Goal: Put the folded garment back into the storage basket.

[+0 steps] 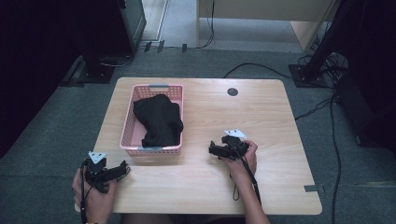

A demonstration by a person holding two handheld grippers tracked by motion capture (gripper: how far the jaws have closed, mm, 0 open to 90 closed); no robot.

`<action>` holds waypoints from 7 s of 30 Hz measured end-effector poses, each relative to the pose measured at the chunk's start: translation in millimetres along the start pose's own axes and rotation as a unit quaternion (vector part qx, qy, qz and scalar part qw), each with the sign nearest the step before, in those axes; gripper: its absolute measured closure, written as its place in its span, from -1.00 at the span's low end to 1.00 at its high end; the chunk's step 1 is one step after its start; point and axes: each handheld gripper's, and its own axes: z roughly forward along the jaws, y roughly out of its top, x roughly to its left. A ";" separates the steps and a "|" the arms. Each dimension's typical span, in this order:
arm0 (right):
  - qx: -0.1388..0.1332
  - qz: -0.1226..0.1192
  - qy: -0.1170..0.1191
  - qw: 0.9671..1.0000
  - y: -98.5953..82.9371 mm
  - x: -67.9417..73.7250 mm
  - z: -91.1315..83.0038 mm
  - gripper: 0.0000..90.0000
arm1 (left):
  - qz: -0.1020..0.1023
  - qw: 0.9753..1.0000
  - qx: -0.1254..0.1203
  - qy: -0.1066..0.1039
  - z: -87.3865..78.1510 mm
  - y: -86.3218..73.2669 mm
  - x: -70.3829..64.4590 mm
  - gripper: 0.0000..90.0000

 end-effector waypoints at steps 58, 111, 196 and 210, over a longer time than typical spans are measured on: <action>-0.008 0.036 -0.026 0.999 -15.3 -56.5 -24.5 -1.00 | 0.001 1.000 0.000 0.000 0.0 0.0 0.1 -1.00; -0.010 0.060 -0.059 0.996 -28.0 -101.9 -44.5 -1.00 | 0.000 1.000 0.000 0.000 0.0 0.0 0.0 -1.00; 0.007 0.064 -0.124 0.990 -53.4 -162.7 -79.2 -1.00 | 0.000 1.000 0.000 0.000 0.0 0.0 0.0 -1.00; 0.008 0.059 -0.118 0.991 -59.1 -171.5 -86.6 -1.00 | 0.000 1.000 0.000 0.000 0.0 0.0 0.0 -1.00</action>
